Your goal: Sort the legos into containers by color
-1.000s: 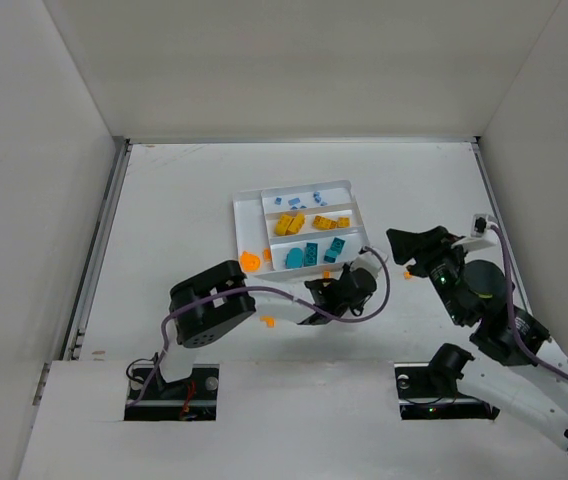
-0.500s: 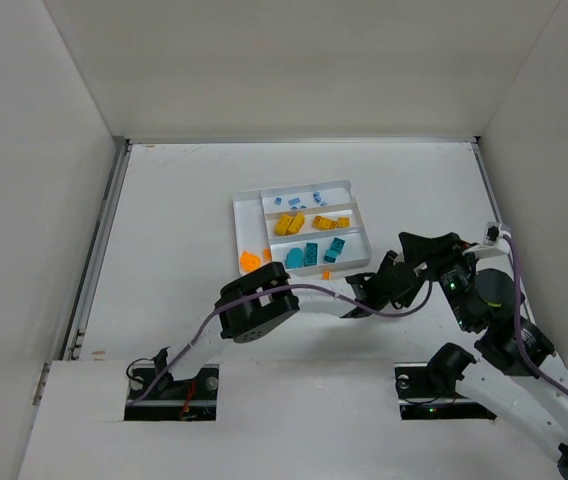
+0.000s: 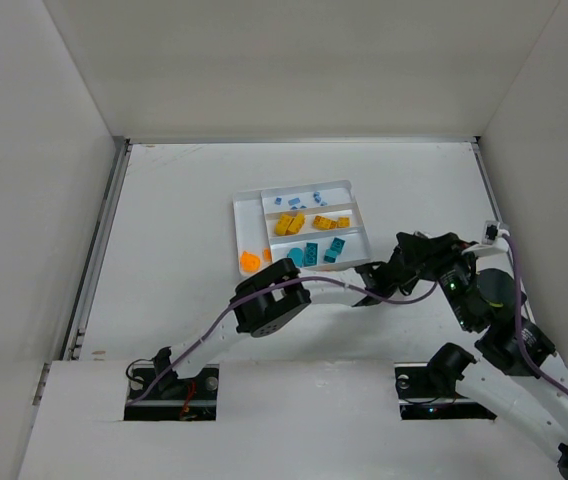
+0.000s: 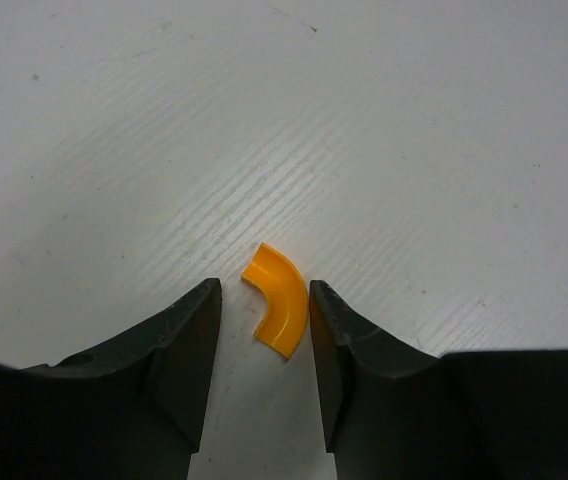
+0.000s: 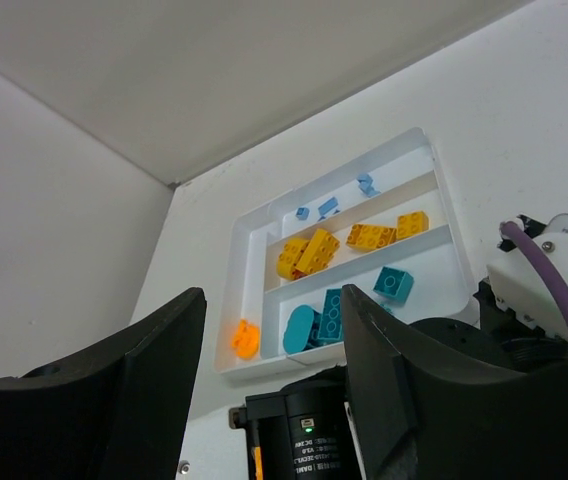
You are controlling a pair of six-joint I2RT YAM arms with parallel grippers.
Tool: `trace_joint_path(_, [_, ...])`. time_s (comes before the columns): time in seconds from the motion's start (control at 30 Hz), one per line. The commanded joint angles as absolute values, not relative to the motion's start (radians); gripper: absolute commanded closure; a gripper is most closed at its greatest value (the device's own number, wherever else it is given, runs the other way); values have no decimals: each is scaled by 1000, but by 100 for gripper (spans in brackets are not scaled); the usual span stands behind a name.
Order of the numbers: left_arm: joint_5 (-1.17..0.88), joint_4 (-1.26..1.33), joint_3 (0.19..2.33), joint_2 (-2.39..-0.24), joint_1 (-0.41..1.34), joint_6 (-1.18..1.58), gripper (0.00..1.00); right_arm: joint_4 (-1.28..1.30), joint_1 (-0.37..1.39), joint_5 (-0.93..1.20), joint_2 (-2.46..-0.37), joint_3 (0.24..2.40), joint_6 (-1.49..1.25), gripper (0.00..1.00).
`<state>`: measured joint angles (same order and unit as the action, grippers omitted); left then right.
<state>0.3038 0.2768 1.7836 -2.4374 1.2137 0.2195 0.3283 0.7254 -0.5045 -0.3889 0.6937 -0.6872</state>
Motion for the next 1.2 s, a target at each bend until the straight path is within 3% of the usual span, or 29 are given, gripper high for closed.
trace_joint_path(0.0, [278,215,1819,-2464,1226,176,67,268,717,-486,-396,727,-667,38])
trace_joint_path(0.13, [308,221,1804,-2458,1245,131,82,259,703,-486,-402,723,-655,38])
trace_joint_path(0.23, [357,264,1731,-2396,1263,114,87,259,690,-486,-396,719,-647,38])
trace_joint_path(0.53, [429,472,1356,-2038,1311,143,88,204,602,-445,-397,724,-612,39])
trace_joint_path(0.87, [601,506,823,-1463,1312,311,88,138,564,-390,-497,664,-604,53])
trace_joint_path(1.0, [679,437,668,-1191,1221,397,87,135,567,-382,-469,592,-632,63])
trace_joint_path(1.17, [658,382,566,-1052,974,488,85,135,652,-339,-572,490,-661,64])
